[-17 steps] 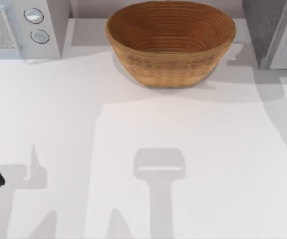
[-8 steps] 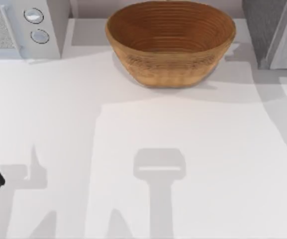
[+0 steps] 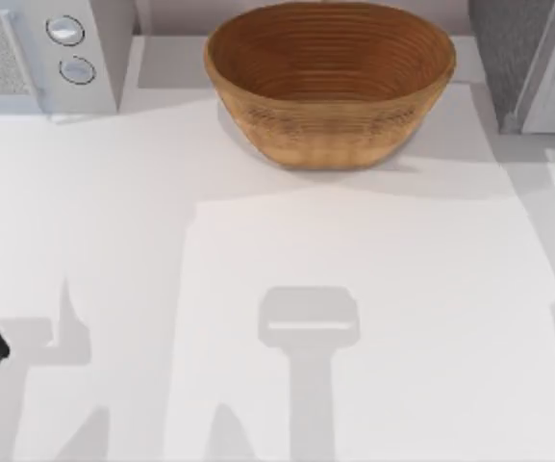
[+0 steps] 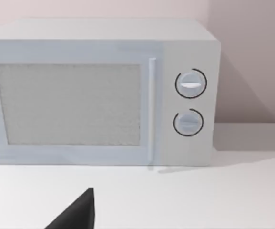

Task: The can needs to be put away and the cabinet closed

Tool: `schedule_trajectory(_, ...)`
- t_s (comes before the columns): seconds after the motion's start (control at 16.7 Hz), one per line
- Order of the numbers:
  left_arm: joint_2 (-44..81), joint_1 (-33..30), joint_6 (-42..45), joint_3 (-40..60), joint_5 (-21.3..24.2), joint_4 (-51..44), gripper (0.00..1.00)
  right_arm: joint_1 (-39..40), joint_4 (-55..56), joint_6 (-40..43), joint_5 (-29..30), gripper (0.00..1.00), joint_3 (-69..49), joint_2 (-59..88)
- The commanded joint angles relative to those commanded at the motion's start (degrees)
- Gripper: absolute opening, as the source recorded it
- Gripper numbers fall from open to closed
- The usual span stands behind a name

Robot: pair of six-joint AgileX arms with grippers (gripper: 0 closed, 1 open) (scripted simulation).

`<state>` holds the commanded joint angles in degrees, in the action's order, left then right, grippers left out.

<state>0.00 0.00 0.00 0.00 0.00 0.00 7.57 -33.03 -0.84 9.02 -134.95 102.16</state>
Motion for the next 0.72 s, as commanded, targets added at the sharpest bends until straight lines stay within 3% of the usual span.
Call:
schedule_trajectory(0.36, 0.0, 0.0, 0.0, 0.0, 0.0, 0.0, 1.0, -1.71, -5.24, -0.13, -1.68, 0.0, -20.86, 15.2)
schedule_trajectory(0.72, 0.0, 0.0, 0.0, 0.0, 0.0, 0.0, 1.0, -2.0, -6.06, -0.18, -2.04, 0.0, -23.98, 17.7)
